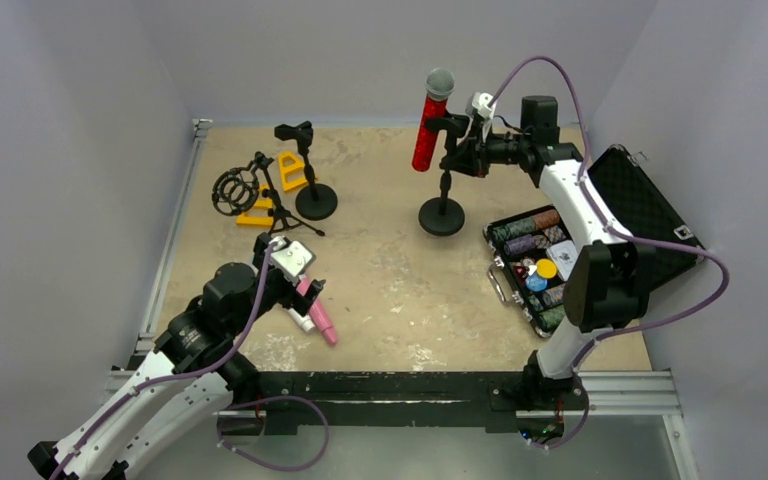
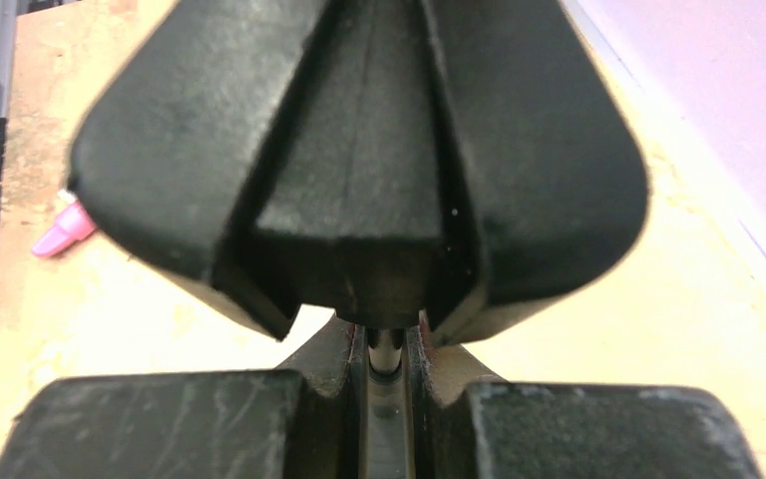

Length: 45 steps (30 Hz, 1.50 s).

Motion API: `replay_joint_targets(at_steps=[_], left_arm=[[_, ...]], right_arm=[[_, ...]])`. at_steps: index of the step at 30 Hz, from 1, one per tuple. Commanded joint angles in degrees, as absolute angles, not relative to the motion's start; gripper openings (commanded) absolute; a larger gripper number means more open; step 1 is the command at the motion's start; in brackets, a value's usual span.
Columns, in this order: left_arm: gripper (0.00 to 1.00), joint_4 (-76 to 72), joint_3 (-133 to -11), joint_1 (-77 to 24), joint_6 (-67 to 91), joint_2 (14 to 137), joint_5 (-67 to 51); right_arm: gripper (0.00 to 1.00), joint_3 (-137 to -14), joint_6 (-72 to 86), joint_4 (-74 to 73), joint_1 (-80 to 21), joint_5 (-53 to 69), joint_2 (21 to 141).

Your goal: Attach the microphones to the stand

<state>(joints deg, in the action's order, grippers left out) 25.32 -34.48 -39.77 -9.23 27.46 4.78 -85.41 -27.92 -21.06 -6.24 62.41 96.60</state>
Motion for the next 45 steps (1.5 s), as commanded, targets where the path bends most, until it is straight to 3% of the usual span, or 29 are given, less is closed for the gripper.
replay_joint_targets(at_steps=[1,9,14,29,45], left_arm=[[0.99,23.35,-34.15,-39.47,-10.08,27.4,4.97],[0.99,23.38,-34.06,-39.46,-10.37,27.43,5.18],[0.99,23.38,-34.01,-39.46,-10.37,27.2,5.19],[0.99,23.16,-34.01,-39.46,-10.35,27.38,4.44],[0.99,23.12,-34.19,-39.48,-9.94,26.69,3.74]], right_arm=[[0.0,-92.91,-24.85,-16.34,-5.14,60.85,98.4],[0.0,-98.61,-20.21,-11.78,-4.1,48.76,104.51],[0.0,-95.09,-16.6,-5.96,-1.79,42.28,105.18],[0.0,-85.31,-16.69,-3.35,4.92,47.26,104.95],[0.44,-78.56,-18.92,-6.67,8.03,49.39,100.23]])
